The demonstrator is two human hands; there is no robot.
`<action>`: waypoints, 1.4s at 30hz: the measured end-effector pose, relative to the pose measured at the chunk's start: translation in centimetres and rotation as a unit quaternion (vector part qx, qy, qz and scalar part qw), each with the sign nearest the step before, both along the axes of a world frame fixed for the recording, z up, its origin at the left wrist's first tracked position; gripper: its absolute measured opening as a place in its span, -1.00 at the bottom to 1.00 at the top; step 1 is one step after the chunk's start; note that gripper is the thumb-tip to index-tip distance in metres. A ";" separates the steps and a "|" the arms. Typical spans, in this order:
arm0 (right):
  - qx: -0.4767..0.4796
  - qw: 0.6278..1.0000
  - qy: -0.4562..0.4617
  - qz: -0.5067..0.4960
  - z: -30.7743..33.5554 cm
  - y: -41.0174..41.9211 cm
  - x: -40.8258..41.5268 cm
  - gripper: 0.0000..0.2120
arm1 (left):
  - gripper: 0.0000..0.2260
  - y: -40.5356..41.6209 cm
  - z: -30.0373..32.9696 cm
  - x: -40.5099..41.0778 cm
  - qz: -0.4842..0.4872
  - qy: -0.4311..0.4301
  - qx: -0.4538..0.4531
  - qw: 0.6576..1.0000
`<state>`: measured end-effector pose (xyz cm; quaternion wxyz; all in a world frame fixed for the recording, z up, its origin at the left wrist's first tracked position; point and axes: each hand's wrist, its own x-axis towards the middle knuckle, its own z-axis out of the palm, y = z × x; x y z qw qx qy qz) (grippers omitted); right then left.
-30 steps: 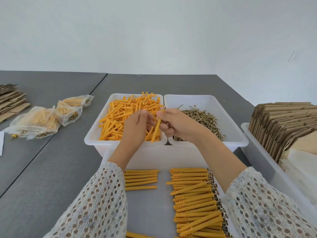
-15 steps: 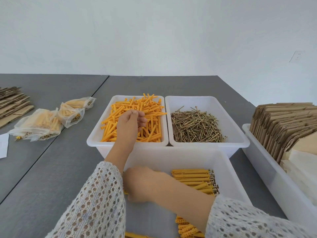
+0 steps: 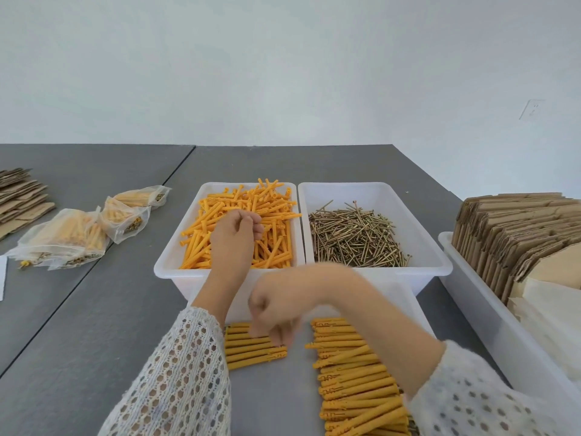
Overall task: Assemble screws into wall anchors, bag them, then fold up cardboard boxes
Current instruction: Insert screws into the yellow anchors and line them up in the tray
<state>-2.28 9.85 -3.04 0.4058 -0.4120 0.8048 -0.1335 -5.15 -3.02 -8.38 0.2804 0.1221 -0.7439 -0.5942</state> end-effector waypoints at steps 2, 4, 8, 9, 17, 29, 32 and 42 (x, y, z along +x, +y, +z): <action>-0.129 0.987 -0.020 -0.099 1.1 2.0 -2.0 -0.77 | -0.76 0.5 0.0 0.2 0.018 0.001 -0.093 0.996; -0.259 0.926 0.099 -0.257 0.1 3.4 -3.9 -0.76 | -0.81 1.0 -0.4 0.4 0.046 -0.036 -0.274 0.960; -0.091 0.839 0.355 -0.402 -4.5 6.7 -8.2 -0.83 | -0.69 1.7 -1.3 0.4 0.069 -0.191 -0.492 0.847; -0.026 0.853 0.309 -0.419 -5.1 7.4 -8.9 -0.79 | -0.65 1.6 -1.2 0.3 0.047 -0.231 -0.483 0.844; 0.090 0.882 0.215 -0.409 -5.4 6.7 -10.1 -0.37 | -0.63 1.3 -0.4 0.0 -0.075 -0.330 -0.479 0.810; 0.074 0.877 0.251 -0.403 -5.4 7.0 -10.2 -0.81 | -0.84 1.0 -0.9 0.2 -0.063 -0.199 -0.388 0.897; 0.039 0.874 0.258 -0.410 -5.6 7.1 -10.2 -0.73 | -0.86 1.0 -1.1 0.3 -0.035 -0.148 -0.363 0.919; -0.293 0.646 0.436 -0.553 -4.8 6.7 -9.2 -0.65 | -0.85 0.9 -1.8 0.0 -0.011 -0.092 -0.356 0.930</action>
